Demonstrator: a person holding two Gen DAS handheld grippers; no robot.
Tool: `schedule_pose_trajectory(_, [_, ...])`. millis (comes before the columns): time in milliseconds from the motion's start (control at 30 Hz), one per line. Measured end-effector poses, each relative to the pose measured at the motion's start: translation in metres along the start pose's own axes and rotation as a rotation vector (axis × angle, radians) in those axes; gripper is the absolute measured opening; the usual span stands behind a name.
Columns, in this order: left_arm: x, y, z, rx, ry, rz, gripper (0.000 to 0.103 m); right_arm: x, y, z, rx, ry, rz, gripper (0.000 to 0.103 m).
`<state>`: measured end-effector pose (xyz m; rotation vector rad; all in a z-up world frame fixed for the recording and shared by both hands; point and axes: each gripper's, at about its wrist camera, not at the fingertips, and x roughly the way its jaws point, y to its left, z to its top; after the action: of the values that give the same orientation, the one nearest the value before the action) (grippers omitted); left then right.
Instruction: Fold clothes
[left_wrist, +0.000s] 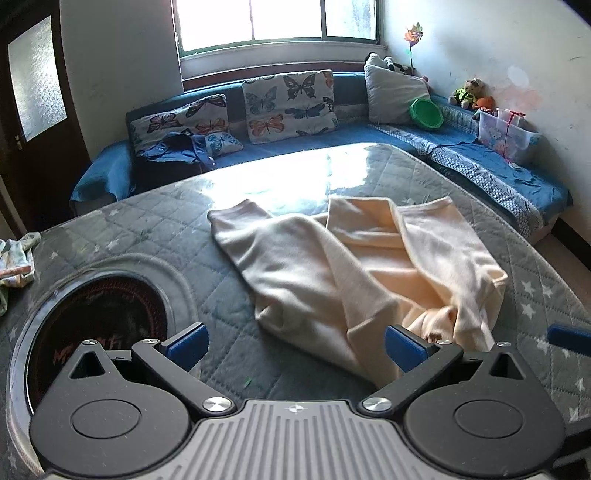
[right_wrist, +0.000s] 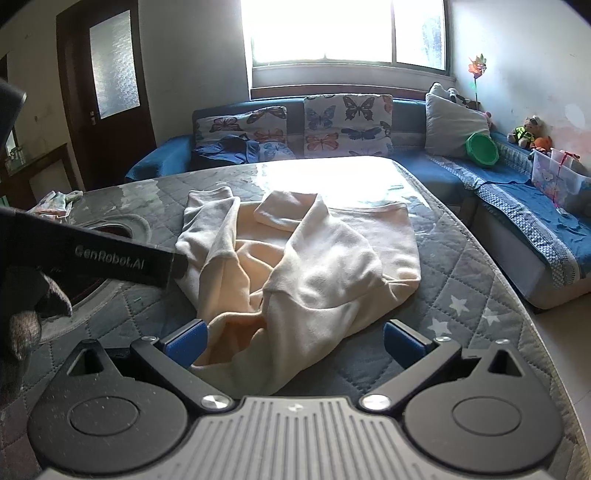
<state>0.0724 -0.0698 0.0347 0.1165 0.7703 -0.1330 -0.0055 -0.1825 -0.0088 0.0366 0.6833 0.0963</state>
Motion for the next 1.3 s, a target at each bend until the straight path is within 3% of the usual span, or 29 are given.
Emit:
schedule_pose_trajectory(500, [0.027, -0.010, 0.032, -0.086, 0.075, -0.063, 0.093, 0.004, -0.009, 0.002, 0.015, 0.001, -0.011, 0.101])
schedule_pose_trajectory(600, [0.035, -0.018, 0.037, -0.064, 0.080, -0.049, 0.092, 0.005, -0.009, 0.002, 0.014, 0.004, -0.011, 0.101])
schedule_pose_trajectory(667, [0.043, -0.020, 0.038, -0.059, 0.099, -0.034, 0.087, 0.005, -0.009, 0.002, 0.016, 0.003, -0.009, 0.100])
schedule_pose_trajectory(800, [0.058, -0.016, 0.033, -0.079, 0.159, -0.036, 0.065, 0.003, -0.009, 0.002, 0.015, -0.001, -0.010, 0.100])
schedule_pose_trajectory(900, [0.060, -0.012, 0.027, -0.078, 0.189, -0.056, 0.030, 0.002, -0.011, 0.003, 0.010, -0.004, -0.014, 0.099])
schedule_pose_trajectory(1000, [0.057, -0.006, 0.022, -0.082, 0.187, -0.087, 0.013, 0.001, -0.012, 0.005, 0.011, -0.009, -0.020, 0.097])
schedule_pose_trajectory(1100, [0.049, 0.000, 0.018, -0.082, 0.172, -0.113, 0.006, 0.002, -0.013, 0.008, 0.009, -0.014, -0.024, 0.096])
schedule_pose_trajectory(1300, [0.032, 0.016, 0.008, -0.099, 0.145, -0.143, 0.003, 0.005, -0.011, 0.018, -0.002, -0.029, -0.015, 0.088])
